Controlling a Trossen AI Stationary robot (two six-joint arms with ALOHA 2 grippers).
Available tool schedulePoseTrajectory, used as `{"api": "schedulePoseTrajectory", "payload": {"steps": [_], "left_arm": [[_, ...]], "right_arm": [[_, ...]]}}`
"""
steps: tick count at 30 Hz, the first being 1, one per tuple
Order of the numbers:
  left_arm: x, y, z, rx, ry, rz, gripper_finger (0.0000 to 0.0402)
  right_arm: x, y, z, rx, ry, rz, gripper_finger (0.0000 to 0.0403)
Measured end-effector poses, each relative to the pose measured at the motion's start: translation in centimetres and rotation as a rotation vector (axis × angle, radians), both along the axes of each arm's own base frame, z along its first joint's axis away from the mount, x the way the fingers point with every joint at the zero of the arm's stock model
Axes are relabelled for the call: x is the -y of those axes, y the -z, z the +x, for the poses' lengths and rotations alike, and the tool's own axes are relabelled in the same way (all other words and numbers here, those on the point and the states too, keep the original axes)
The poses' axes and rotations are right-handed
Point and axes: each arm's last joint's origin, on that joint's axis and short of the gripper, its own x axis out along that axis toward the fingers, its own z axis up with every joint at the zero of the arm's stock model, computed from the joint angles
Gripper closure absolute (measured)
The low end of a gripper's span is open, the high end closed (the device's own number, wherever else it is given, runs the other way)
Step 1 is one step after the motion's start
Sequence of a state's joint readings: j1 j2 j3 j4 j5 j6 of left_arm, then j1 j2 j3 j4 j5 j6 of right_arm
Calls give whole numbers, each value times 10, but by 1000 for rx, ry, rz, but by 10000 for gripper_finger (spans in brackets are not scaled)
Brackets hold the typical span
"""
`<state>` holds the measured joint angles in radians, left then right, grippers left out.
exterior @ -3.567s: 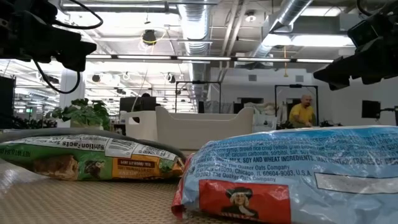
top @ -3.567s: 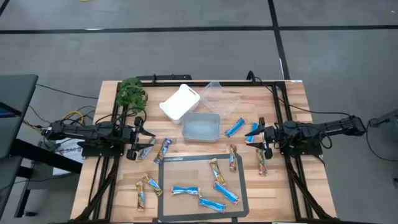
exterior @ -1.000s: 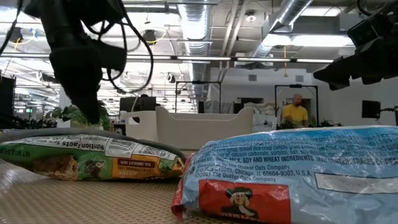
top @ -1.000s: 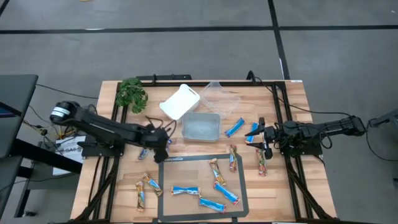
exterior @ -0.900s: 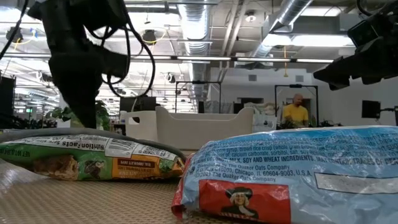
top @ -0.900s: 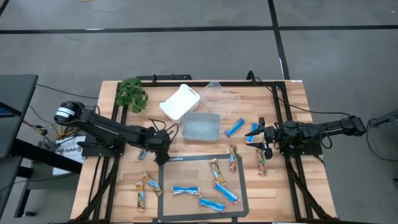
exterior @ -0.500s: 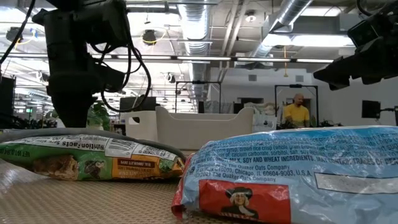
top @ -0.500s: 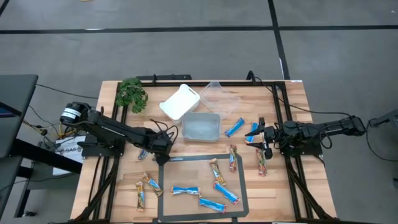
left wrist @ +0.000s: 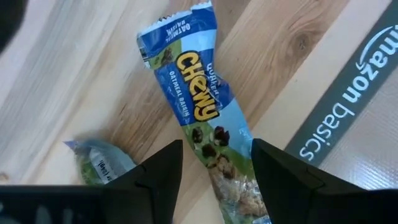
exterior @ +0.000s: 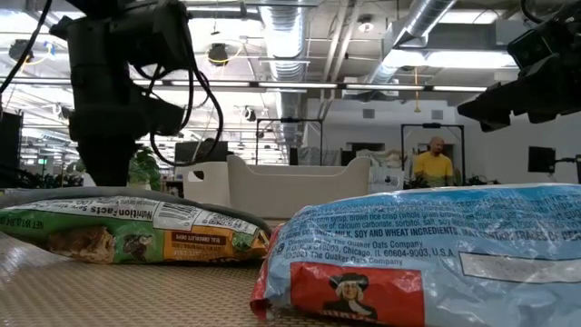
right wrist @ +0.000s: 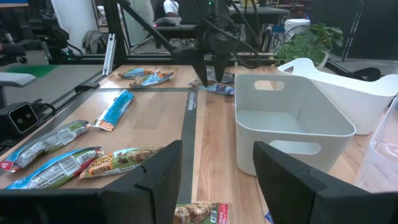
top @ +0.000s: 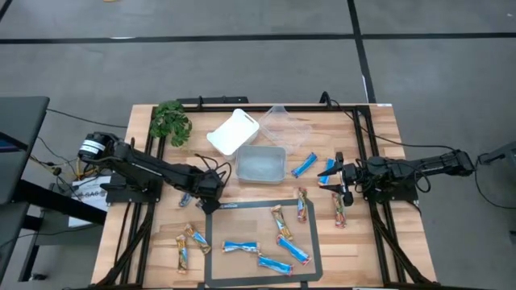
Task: Pick and place Granola Bars by type
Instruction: Put the blue granola bar into the white bin
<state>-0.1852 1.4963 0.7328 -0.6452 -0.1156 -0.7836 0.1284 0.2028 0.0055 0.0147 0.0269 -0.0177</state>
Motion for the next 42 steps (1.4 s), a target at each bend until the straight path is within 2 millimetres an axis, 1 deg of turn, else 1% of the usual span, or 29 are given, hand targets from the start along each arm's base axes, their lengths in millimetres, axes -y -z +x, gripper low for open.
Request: {"api": "schedulePoseTrajectory", "payload": {"steps": [3,6,12,15,20,26,33,38,42], "left_arm": [[1,9,5,-18,23,-5,216],[1,13,8,-18,44,0,216],[0,11,11,-23,46,17,222],[0,10,11,-22,63,17,239],[0,10,12,-14,90,19,283],[1,7,14,25,204,19,319],[4,-10,27,237,342,47,340],[5,-31,38,444,432,90,345],[6,-51,44,627,500,141,345]], "right_arm": [[0,0,0,0,0,0,212],[0,0,0,0,0,0,212],[0,0,0,0,0,0,212],[0,0,0,0,0,0,212],[0,0,0,0,0,0,212],[0,0,0,0,0,0,212],[0,0,0,0,0,0,212],[0,0,0,1,0,0,212],[0,0,0,0,0,0,212]]}}
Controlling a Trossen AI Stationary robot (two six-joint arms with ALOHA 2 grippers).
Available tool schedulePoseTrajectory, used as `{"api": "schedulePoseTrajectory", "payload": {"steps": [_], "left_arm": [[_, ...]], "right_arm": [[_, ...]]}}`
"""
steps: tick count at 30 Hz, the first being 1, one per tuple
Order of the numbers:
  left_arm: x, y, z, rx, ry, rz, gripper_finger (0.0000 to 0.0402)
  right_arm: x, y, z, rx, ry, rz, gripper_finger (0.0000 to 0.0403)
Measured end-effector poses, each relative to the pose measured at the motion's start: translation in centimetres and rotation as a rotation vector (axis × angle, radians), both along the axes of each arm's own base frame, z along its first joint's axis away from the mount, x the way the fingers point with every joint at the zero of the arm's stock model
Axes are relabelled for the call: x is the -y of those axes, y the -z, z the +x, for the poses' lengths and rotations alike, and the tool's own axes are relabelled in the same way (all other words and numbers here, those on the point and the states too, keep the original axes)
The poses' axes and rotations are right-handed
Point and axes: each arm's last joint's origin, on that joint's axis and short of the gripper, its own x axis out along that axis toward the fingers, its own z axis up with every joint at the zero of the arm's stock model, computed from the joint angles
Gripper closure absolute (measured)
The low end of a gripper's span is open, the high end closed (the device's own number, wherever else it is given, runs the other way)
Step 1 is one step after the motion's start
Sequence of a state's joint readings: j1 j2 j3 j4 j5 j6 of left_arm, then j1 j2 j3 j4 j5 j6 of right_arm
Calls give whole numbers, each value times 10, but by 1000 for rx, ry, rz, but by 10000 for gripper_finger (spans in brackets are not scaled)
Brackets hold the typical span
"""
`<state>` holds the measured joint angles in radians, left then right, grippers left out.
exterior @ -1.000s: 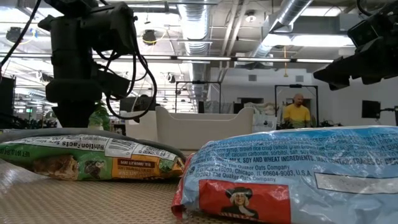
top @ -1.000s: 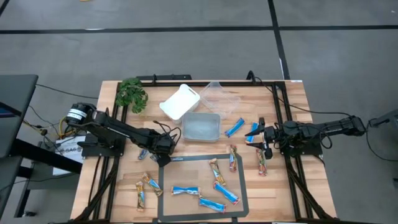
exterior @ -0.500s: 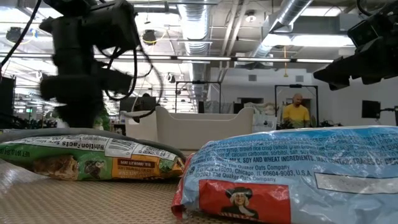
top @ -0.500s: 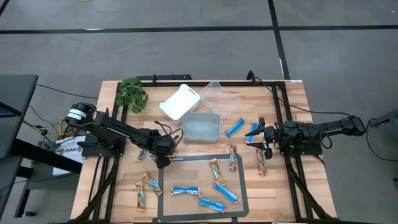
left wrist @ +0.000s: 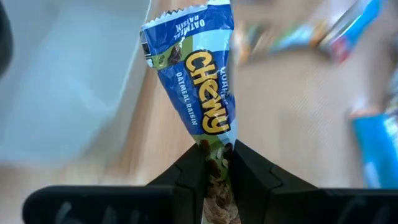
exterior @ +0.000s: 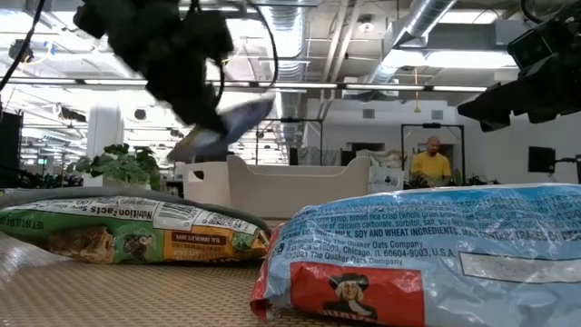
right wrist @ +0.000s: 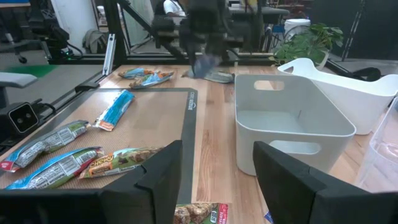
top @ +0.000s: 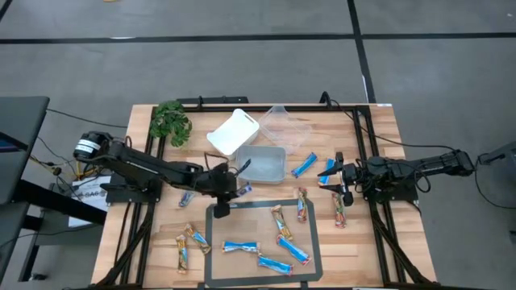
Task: Pick and place Granola Bars by type
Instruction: Put the blue granola bar into the white bin
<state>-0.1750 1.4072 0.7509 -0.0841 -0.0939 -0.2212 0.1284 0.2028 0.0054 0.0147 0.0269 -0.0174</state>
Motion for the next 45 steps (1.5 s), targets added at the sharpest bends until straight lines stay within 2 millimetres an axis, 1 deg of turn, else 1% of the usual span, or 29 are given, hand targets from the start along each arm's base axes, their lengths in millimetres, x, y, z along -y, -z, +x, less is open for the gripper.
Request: {"api": "schedulePoseTrajectory", "payload": {"steps": [4,9,11,14,21,26,33,37,41,45], "left_arm": [[-4,-22,7,203,44,48,345],[-21,-52,11,448,35,138,345],[-31,-59,11,502,22,189,345],[-45,-63,12,535,-6,250,345],[-76,-63,11,518,-81,334,345],[-108,-61,5,462,-177,401,345],[-159,-56,-14,347,-430,479,345],[-183,-50,-27,261,-541,492,345],[-195,-46,-36,226,-615,444,345],[-195,-43,-38,193,-609,415,345]], "right_arm": [[0,0,0,0,0,0,212],[0,0,0,0,0,0,212],[0,0,0,1,0,0,212],[0,0,0,1,0,0,212],[0,0,0,0,0,0,212],[0,0,0,1,0,0,212],[0,0,0,0,0,0,212],[0,0,0,1,0,0,212],[0,0,0,0,0,0,212],[0,0,0,1,0,0,212]]}}
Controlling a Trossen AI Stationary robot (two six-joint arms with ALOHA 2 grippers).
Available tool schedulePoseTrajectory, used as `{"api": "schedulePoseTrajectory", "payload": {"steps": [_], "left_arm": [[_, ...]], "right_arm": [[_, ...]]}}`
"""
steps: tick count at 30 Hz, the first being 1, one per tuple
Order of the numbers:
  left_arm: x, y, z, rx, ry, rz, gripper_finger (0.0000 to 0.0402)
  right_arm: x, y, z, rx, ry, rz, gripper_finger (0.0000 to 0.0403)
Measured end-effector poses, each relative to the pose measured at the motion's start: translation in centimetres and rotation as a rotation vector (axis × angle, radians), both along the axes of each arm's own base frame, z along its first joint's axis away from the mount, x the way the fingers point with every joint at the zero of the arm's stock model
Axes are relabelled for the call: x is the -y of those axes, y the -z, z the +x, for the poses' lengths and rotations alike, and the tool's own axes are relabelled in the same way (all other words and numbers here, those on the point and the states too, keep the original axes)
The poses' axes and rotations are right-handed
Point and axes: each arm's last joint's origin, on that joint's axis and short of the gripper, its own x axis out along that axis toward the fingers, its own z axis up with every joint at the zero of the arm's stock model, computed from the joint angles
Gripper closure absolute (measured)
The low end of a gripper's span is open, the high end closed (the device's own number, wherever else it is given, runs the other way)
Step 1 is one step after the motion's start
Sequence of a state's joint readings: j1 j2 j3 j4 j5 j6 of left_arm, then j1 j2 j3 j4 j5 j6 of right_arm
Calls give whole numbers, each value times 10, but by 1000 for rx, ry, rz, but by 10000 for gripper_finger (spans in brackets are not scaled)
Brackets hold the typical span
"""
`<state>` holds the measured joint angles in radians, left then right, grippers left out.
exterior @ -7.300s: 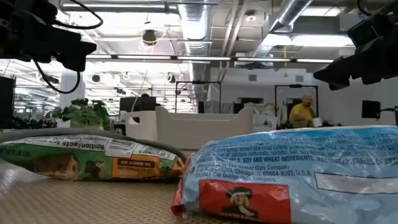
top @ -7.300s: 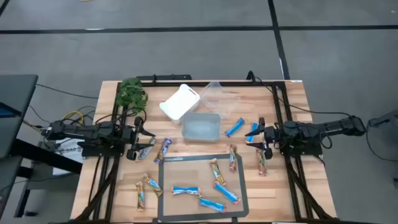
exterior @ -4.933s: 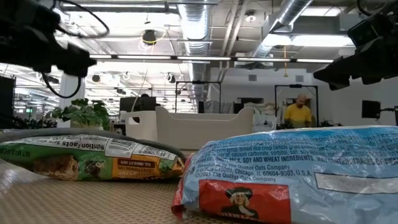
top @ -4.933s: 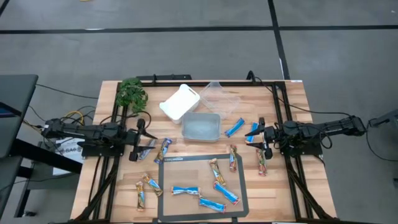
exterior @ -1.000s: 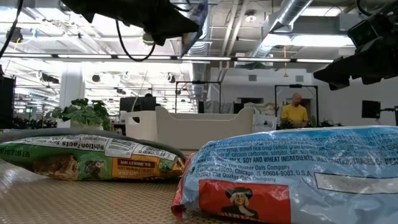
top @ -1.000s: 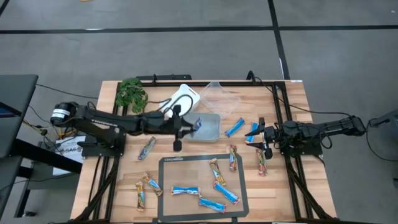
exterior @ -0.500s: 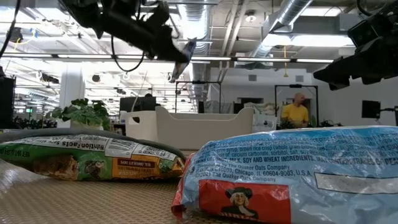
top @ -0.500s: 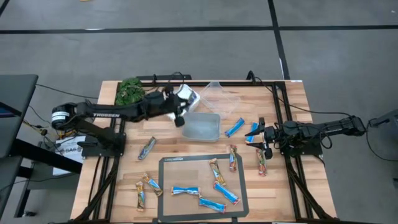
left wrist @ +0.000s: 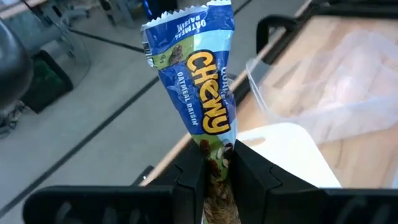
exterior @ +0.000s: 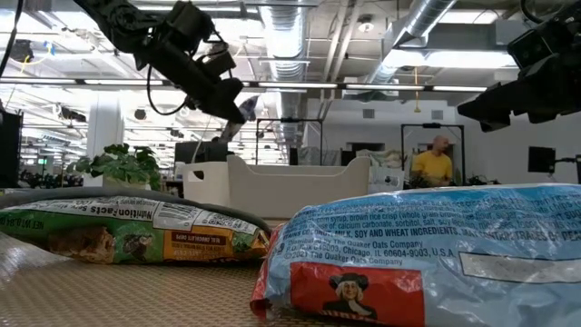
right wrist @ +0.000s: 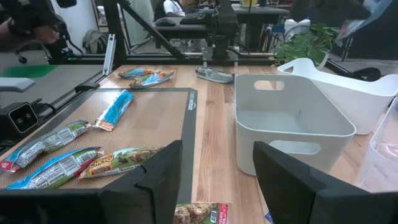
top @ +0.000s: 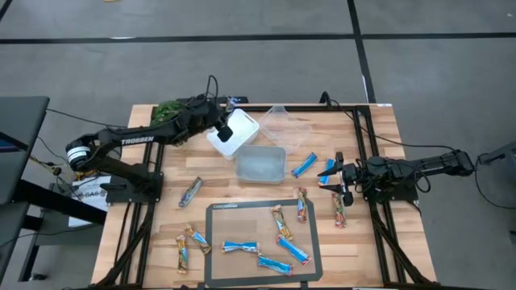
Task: Pick and place Granola Bars by type
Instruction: Put the blue granola bar into the white bin
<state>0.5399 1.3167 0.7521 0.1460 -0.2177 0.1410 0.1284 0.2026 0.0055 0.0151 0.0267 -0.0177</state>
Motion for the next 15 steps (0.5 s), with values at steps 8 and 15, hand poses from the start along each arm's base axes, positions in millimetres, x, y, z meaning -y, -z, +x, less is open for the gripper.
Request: {"api": "schedulePoseTrajectory", "payload": {"steps": [8,15], "left_arm": [[-3,39,14,-148,88,-102,345],[-2,63,21,-214,75,-187,345]], "right_arm": [[0,0,0,-1,0,0,212],[0,0,0,-1,0,0,212]]}}
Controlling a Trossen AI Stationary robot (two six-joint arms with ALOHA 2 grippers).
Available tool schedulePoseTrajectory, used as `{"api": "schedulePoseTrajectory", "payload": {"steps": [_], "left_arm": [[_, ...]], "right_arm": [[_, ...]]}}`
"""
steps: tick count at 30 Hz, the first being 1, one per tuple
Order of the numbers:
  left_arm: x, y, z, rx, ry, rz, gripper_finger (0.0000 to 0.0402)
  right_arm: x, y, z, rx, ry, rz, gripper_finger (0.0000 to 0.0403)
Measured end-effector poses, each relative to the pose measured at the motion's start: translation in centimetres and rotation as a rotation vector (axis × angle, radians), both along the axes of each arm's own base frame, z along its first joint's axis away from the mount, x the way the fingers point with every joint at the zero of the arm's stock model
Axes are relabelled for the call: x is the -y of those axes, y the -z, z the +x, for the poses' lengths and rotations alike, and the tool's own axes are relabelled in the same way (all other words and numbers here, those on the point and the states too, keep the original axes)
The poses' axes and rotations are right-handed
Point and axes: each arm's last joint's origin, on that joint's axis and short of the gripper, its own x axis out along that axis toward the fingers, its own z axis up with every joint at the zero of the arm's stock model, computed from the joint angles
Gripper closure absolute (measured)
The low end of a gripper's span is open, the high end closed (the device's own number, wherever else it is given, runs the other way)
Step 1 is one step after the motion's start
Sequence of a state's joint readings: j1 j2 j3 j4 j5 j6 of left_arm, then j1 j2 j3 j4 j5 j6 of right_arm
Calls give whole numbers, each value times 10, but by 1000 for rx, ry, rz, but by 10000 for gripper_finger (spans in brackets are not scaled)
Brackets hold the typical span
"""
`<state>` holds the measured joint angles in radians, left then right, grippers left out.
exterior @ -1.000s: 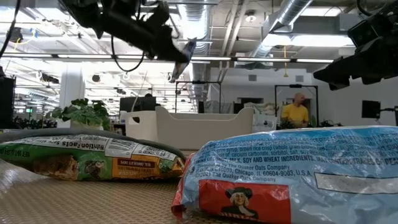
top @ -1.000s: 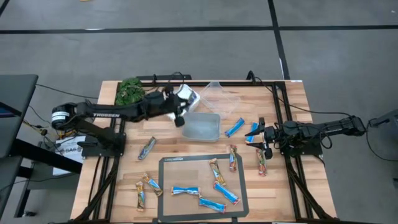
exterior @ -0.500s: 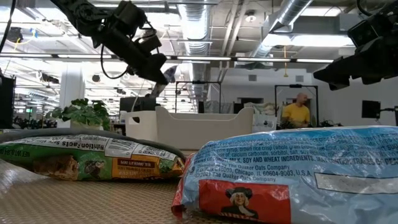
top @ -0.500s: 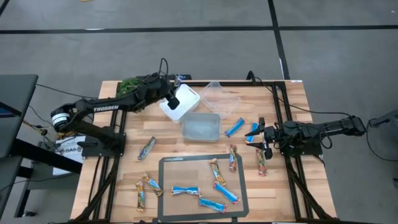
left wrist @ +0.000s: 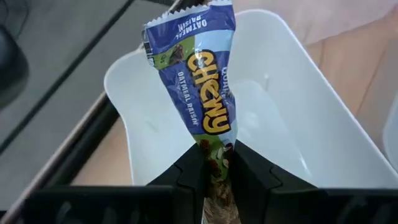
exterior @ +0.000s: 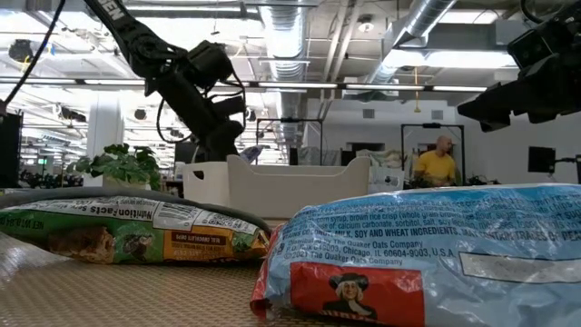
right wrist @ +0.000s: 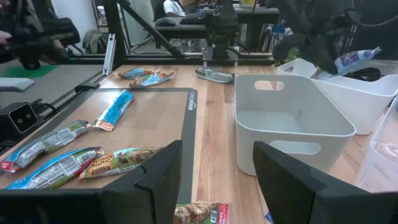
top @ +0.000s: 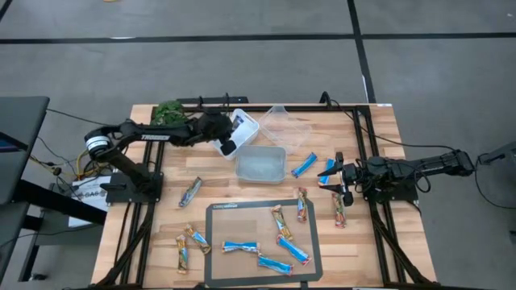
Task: Pick and place Granola Bars by type
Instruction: Put the blue granola bar into the white bin
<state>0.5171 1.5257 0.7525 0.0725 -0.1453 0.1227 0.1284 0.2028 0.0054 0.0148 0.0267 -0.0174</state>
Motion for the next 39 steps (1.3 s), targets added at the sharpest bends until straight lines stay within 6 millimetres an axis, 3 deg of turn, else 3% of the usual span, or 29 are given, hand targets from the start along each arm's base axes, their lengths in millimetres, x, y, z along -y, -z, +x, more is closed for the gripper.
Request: {"api": "schedulePoseTrajectory", "payload": {"steps": [6,16,22,29,35,39], "left_arm": [[0,1,-2,-21,-54,1,332],[1,-1,1,32,1,-30,239],[13,-30,1,166,104,-3,228],[63,-70,-9,217,315,35,227],[126,-67,-26,41,506,-124,228],[158,-59,-38,-58,465,-296,228]], "right_arm": [[0,0,0,0,0,0,212],[0,0,0,0,0,0,212],[0,0,0,0,0,0,212],[0,0,0,0,0,0,212],[0,0,0,0,0,0,212],[0,0,0,1,0,0,212]]}}
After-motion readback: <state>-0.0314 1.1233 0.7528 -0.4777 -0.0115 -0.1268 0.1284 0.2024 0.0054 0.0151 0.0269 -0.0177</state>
